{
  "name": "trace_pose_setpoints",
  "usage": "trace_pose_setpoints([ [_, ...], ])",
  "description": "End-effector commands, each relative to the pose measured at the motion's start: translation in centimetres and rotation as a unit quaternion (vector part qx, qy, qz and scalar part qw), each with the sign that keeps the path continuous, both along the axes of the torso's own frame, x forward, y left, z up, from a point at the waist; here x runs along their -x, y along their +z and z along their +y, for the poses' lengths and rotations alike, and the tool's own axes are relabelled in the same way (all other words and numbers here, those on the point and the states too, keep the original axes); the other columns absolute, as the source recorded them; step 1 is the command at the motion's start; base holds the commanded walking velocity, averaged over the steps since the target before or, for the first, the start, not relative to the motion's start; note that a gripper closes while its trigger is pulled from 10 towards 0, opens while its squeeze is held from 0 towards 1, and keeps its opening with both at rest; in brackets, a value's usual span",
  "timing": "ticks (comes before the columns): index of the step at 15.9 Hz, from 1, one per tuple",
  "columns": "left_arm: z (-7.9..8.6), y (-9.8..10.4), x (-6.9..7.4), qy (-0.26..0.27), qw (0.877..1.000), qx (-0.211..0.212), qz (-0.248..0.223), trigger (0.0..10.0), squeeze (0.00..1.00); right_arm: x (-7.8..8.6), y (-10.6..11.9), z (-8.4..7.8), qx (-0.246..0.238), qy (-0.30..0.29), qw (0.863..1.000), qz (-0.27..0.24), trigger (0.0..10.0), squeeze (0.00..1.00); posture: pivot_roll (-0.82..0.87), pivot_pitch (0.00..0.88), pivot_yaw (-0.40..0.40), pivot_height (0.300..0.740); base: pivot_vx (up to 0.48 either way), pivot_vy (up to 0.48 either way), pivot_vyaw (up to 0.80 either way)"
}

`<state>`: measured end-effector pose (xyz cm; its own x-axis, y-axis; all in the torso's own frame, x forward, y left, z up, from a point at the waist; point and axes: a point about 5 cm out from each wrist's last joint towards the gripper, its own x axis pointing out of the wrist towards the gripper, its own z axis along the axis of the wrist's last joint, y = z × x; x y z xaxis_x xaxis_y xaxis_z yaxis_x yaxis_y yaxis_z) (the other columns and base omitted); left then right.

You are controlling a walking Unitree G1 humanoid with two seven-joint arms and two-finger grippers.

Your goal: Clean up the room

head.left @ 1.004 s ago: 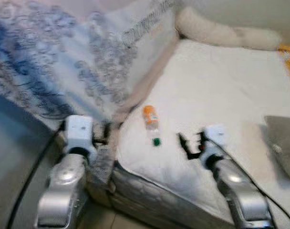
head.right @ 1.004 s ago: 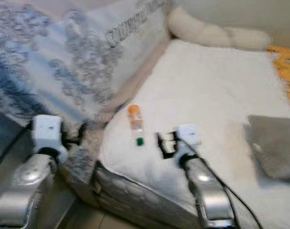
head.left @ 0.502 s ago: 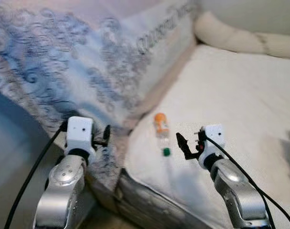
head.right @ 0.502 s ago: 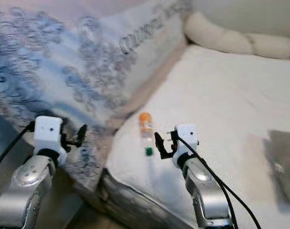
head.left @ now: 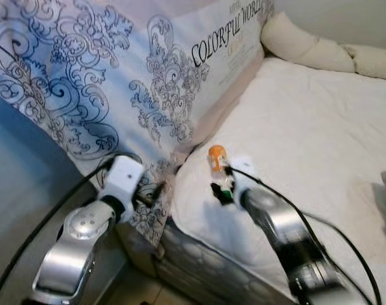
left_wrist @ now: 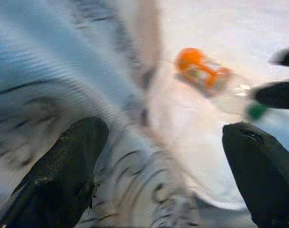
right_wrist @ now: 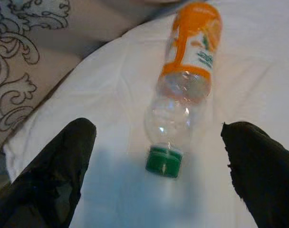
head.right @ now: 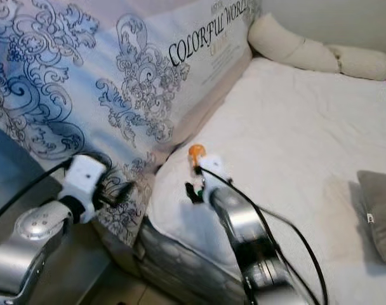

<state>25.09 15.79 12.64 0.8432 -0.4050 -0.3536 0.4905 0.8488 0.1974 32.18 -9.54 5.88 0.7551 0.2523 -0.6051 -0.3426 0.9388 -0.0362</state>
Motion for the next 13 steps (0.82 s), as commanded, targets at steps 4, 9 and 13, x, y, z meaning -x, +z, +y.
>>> trace_pose_setpoints([
  [4,-0.3,0.4,0.2,-0.072,0.997,-0.008,0.027,10.0,0.0,-1.9,-0.4,0.2,0.043,-0.007,0.999,0.019,10.0,1.0,-0.01,0.061,-0.032,0.74,0.0,0.0,0.0],
  [9,-0.7,0.9,1.4,-0.104,0.994,-0.012,0.042,10.0,0.0,-3.6,0.7,-0.4,0.042,-0.057,0.997,-0.027,10.0,1.0,0.06,0.166,-0.044,0.74,0.0,0.0,0.0],
  [13,-1.1,1.7,2.1,-0.121,0.991,-0.013,0.046,10.0,0.0,-4.3,1.6,-0.3,-0.015,-0.095,0.995,-0.035,10.0,1.0,0.13,0.229,-0.051,0.74,0.0,0.0,0.0],
])
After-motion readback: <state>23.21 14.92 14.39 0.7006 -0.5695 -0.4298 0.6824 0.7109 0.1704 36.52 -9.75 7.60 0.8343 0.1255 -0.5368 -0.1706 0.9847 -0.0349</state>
